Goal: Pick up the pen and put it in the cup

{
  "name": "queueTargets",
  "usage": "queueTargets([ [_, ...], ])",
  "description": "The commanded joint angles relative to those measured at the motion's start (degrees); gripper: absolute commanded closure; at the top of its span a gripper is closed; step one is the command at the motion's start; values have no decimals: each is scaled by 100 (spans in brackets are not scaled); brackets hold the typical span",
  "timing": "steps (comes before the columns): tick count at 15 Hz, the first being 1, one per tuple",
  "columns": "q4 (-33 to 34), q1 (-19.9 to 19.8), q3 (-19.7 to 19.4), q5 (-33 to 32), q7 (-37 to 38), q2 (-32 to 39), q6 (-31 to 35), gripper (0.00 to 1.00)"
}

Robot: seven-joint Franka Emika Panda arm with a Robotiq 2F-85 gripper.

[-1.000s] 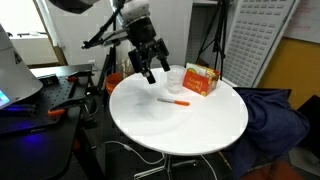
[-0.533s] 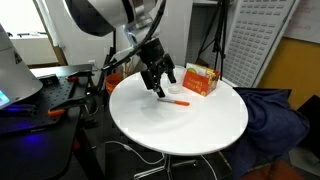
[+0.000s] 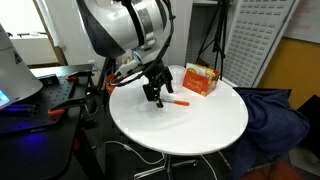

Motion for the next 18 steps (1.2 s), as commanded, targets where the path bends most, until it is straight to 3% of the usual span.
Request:
queueTargets([
  [1,108,-82,95,-49,84,54,213,0],
  [6,293,-59,80,127,-82,163,412,0],
  [10,391,32,-69,619,-482,284,569,0],
  [18,223,118,-135,2491,-2415,383,469,0],
])
